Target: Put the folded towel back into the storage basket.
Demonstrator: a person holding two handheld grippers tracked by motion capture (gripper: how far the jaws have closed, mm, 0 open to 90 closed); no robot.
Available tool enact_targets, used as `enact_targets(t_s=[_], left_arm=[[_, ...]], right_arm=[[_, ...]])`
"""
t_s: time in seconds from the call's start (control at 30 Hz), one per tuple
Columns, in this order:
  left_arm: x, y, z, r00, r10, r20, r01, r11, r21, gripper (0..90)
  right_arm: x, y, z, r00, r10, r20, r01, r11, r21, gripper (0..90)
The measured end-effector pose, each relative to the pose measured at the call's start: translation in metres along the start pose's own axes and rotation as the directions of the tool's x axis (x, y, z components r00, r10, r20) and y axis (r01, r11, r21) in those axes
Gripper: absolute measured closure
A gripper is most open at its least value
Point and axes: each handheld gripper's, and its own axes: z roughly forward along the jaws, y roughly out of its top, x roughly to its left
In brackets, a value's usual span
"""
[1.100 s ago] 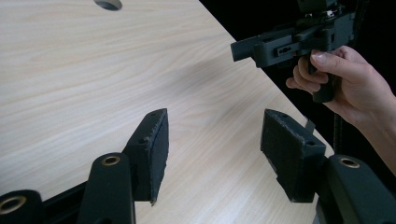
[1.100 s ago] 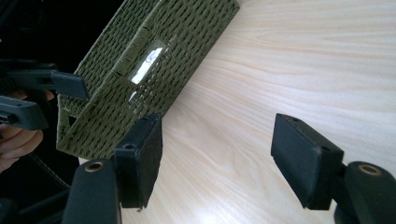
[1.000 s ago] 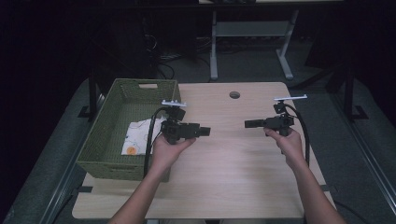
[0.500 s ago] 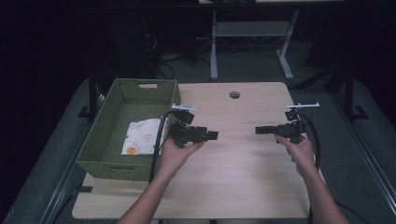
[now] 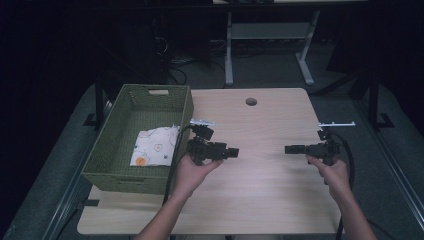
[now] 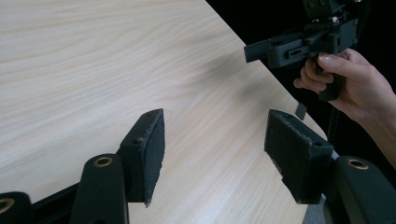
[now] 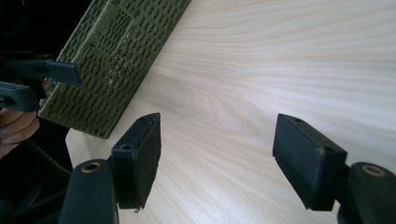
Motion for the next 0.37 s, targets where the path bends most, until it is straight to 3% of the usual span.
enact_targets(t_s=[0.37], left_arm=[[-0.006,-0.017,0.017,0.999,0.002,0.045,-0.003,0.9997,0.024,34.8]], right_arm=[[-0.008,-0.018,-0.014,0.9999,-0.006,0.013,0.006,1.0,-0.006,30.9]])
